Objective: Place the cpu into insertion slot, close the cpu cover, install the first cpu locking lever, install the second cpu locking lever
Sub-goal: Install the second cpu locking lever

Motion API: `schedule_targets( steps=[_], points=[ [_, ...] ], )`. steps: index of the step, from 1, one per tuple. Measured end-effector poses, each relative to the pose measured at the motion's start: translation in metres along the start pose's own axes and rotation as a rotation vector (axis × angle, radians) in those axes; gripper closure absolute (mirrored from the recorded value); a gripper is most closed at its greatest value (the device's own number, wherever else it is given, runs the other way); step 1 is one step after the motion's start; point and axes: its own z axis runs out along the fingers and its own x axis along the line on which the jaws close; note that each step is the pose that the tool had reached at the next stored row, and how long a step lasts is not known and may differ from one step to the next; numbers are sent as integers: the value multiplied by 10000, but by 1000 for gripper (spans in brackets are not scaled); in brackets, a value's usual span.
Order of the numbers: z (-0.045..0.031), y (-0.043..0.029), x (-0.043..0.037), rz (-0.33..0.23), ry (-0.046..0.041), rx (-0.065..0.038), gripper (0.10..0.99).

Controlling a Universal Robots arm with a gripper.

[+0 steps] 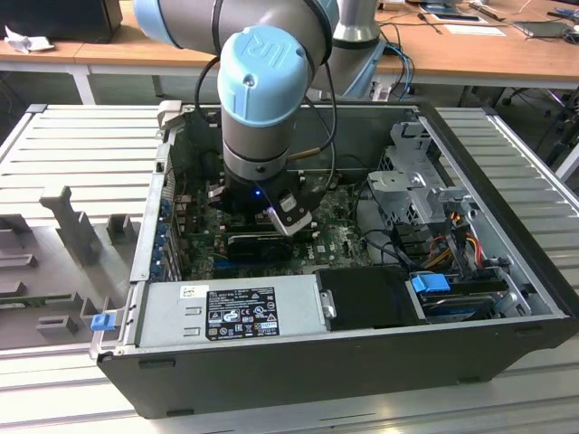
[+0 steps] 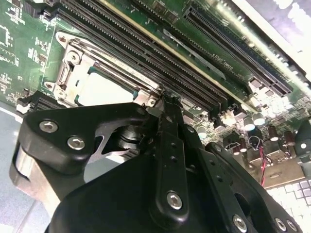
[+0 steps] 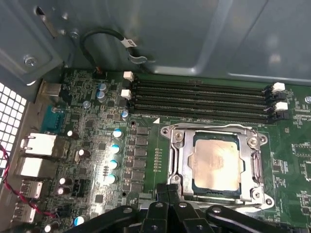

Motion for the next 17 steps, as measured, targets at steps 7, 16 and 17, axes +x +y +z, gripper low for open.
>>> schedule_targets(
  steps=[7,16,17],
  points=[
    [33,-17,30,-5,-18,-204,980],
    [-264,87,50,-4,-14,-208,980],
    [-285,94,50,-4,-14,-209,980]
  ],
)
